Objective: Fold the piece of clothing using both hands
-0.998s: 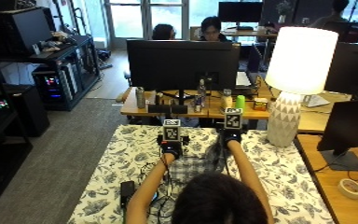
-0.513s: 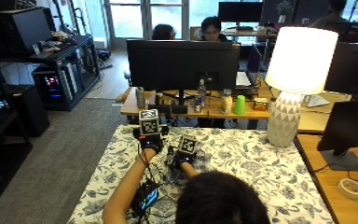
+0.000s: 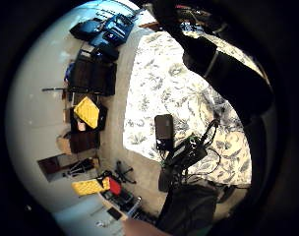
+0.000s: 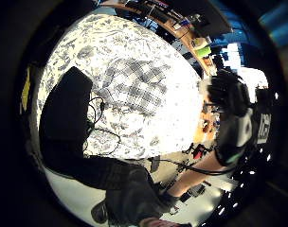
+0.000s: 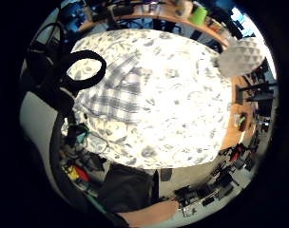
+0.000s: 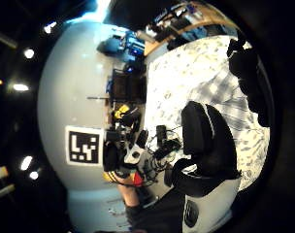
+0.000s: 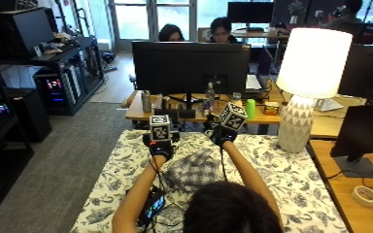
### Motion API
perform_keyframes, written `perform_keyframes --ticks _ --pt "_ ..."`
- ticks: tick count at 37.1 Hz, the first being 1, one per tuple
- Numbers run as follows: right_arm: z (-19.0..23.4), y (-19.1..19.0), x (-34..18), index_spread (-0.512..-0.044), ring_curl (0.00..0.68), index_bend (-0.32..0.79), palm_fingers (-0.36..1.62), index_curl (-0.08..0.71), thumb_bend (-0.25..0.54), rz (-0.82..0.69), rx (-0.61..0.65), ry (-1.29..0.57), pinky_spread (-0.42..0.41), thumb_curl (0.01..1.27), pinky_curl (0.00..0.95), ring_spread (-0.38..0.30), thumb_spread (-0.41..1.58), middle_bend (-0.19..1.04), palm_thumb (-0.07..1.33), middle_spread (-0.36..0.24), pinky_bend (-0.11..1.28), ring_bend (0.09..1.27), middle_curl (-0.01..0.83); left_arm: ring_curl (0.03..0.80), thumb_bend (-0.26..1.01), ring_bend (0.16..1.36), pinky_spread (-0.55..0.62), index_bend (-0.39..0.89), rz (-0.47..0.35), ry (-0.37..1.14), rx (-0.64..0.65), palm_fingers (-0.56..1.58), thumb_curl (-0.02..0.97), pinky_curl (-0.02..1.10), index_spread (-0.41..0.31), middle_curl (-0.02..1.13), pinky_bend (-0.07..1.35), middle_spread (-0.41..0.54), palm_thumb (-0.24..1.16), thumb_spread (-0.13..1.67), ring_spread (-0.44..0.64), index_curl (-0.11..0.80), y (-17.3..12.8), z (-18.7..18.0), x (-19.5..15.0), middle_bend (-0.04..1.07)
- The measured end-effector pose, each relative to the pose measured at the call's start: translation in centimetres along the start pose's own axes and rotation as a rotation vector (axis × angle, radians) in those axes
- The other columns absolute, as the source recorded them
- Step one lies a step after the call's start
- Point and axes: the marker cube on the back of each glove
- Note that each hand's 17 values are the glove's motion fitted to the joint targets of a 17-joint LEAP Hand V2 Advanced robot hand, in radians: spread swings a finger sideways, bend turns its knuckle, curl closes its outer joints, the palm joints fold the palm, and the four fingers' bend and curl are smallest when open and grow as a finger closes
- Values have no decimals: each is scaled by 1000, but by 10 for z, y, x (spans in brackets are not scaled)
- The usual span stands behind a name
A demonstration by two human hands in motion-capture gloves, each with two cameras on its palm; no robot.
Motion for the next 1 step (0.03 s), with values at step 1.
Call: perform_keyframes --ticks 1 --pt "-9 -9 7 -199 416 72 1062 180 5 -34 35 7 -173 409 382 -136 1209 274 715 -86 650 604 463 300 18 545 279 123 5 -6 -1 382 208 336 -121 402 597 10 337 1416 202 263 0 0 4 263"
